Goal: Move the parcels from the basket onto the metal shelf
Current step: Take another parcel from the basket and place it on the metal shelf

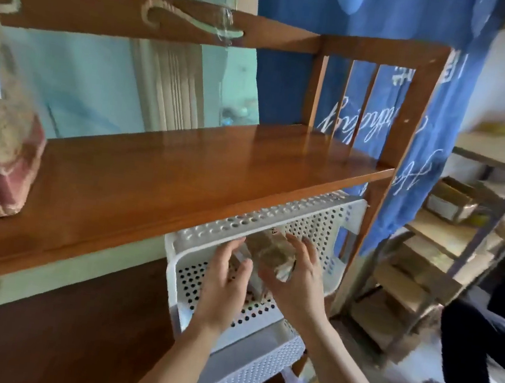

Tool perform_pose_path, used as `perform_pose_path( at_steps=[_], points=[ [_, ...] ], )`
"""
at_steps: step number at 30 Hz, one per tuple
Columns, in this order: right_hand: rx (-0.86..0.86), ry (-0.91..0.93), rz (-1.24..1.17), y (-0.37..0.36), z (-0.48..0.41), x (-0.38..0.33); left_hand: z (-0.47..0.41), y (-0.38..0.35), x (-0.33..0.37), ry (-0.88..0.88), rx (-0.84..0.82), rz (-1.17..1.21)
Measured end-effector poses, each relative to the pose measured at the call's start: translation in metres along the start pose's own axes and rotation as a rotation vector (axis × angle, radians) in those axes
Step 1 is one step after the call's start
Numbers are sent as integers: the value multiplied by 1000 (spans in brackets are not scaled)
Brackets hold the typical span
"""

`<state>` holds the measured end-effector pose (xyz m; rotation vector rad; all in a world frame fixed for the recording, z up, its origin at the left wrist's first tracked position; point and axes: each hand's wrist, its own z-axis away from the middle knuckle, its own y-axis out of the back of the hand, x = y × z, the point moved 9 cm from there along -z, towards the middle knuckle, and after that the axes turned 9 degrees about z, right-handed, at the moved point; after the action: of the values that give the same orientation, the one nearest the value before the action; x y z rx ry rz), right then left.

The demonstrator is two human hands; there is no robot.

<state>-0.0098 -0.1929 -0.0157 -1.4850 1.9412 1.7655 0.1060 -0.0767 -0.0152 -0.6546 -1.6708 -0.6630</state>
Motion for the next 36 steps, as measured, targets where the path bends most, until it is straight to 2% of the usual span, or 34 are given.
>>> perform_pose_path(
  at_steps=[3, 5, 11, 14, 17, 20, 25, 29, 33, 36],
  points=[
    [-65, -16, -25, -20, -15, 7, -7, -7, -6, 62, -6, -3],
    [-45, -4, -32, -16, -9, 8, -2, -7, -4, 40, -11, -30],
    [165, -51, -38, 37, 55, 15, 18, 0, 12, -60, -42, -74],
    [275, -45, -61, 69, 101, 2, 44, 3, 25, -78, -126, -28],
    [340, 26, -111, 101, 161, -29, 90, 14, 34, -68, -227, 85],
    [289, 89, -209, 118, 217, -69, 137, 45, 45, -3, -264, 311],
    [169, 256, -237, 118, 268, -158, 190, 143, 61, 129, -172, 549],
    [48, 322, -419, 90, 292, -220, 233, 229, 83, 152, -15, 595],
    [22, 312, -554, 57, 324, -279, 291, 304, 101, 70, 209, 654],
    [-53, 318, -597, 31, 353, -317, 335, 352, 109, 48, 304, 652]
  ],
)
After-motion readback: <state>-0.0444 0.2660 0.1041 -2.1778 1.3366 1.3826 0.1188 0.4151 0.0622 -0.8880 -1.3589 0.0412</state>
